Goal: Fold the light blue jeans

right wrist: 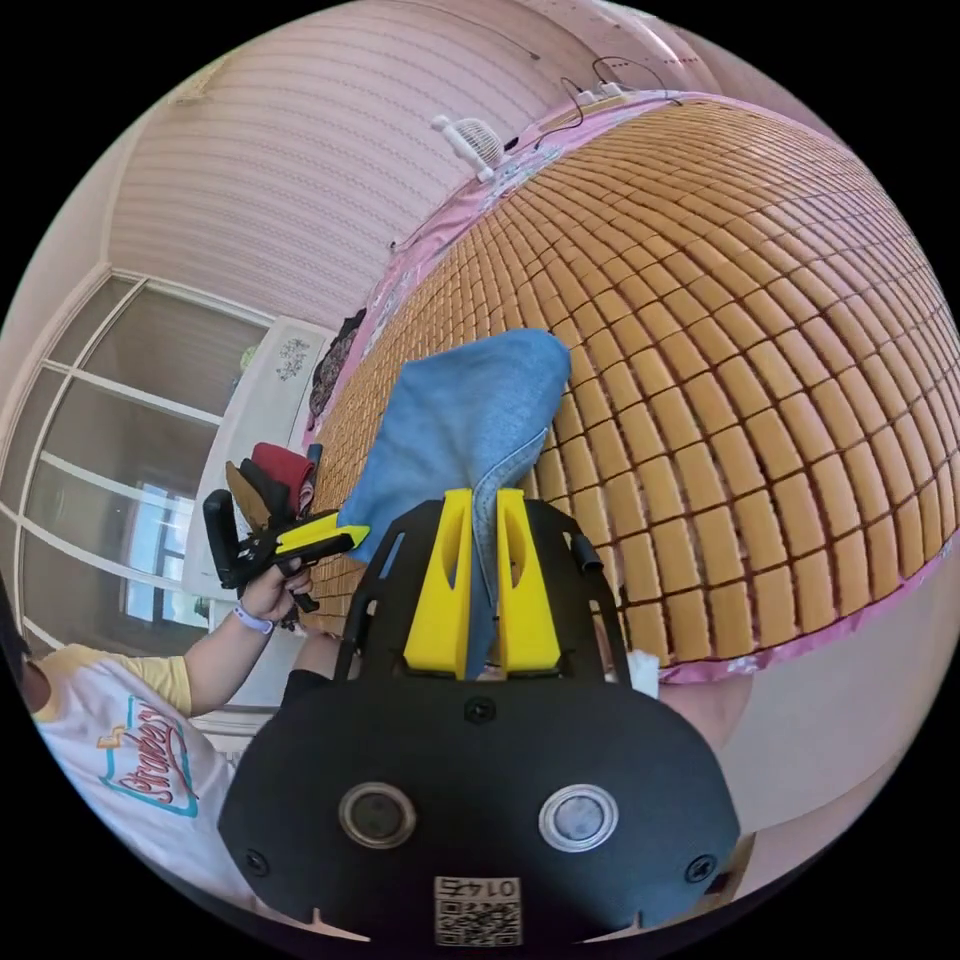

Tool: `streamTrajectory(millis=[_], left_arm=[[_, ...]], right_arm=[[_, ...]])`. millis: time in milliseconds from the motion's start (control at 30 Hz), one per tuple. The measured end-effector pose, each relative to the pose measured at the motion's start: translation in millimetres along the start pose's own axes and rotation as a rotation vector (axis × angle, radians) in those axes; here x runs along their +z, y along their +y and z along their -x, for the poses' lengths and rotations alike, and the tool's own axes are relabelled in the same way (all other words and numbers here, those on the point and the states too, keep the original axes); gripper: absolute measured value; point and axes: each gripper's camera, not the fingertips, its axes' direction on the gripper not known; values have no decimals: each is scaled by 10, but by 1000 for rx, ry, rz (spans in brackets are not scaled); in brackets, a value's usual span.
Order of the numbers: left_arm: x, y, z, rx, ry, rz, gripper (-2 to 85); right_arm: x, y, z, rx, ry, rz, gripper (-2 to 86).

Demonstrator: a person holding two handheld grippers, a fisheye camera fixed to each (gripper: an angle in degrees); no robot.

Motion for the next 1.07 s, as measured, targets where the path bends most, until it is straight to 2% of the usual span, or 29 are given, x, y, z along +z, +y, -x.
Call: streamTrajectory(millis=[167,300,400,533,600,733,867,933,1000,1067], left_arm=[[525,-1440,-694,232,101,-5,78],[894,-2675,-1466,232,281,-48,89],[822,-3136,-1793,176,419,-123,87],[513,-2967,-1773,173,508,-171,85],[243,-2522,-1578,229,429,-172,82],[-230,-1407,-1078,241,259,-163,72],[-1038,399,-385,58,93,-205,46],[-1449,1203,-189,-17,31,-235,28],[-2020,2203,-44,-162,-120,-283,2],[-2410,2953,-7,-284,-226,-360,-4]], right_arm=[[-999,52,-912,239,100,-284,34],[-1677,72,-1397,412,239,-486,39],[-2067,-36,-1756,532,350,-570,47],[-2273,-140,-2031,613,454,-560,63],[-2272,-68,-1965,617,465,-559,66],[-1950,341,-1204,373,579,-516,71],[-1196,1203,-84,20,812,-399,66],[-888,1560,248,-31,878,-387,53],[-654,1752,507,-60,877,-350,43],[-357,1766,957,-212,866,-269,45]])
